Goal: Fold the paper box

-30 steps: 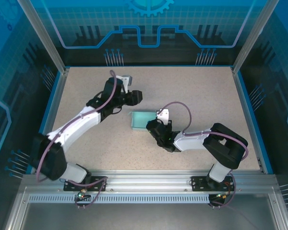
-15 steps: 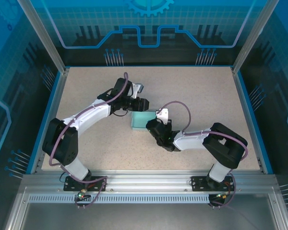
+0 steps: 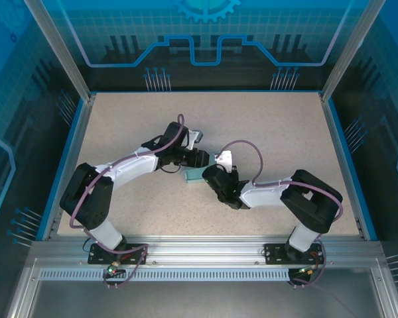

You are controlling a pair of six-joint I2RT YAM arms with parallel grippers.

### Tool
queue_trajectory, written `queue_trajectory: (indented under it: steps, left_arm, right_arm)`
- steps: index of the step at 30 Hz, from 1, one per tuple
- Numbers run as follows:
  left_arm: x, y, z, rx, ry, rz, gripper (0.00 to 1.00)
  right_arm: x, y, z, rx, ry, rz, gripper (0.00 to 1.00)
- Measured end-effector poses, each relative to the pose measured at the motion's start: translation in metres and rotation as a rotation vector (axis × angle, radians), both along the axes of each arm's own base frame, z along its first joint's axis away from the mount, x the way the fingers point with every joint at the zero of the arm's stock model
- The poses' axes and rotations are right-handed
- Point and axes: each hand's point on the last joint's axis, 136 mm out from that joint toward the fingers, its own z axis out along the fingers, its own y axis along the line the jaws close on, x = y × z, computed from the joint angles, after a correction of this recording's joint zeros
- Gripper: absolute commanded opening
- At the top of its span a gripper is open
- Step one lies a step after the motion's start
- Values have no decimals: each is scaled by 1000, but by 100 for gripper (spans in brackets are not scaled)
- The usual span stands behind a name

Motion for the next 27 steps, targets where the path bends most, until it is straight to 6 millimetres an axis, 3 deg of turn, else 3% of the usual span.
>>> queue_trajectory:
  steps: [12,17,23,27]
  left_arm:
    - [0,-2,-16,14,14,22,46]
    - [-1,-1,-22,17,15,24,46]
    - [0,0,-26,8,6,32,46]
    - [-1,1,-29,1,11,48,46]
  right_arm:
    - [-30,-22,25,9,33,57,36]
    - [-43,-32,49,62,66,140,43]
    - [-14,-47,52,155,179,186,50]
    - [10,-31,37,195,283,247,52]
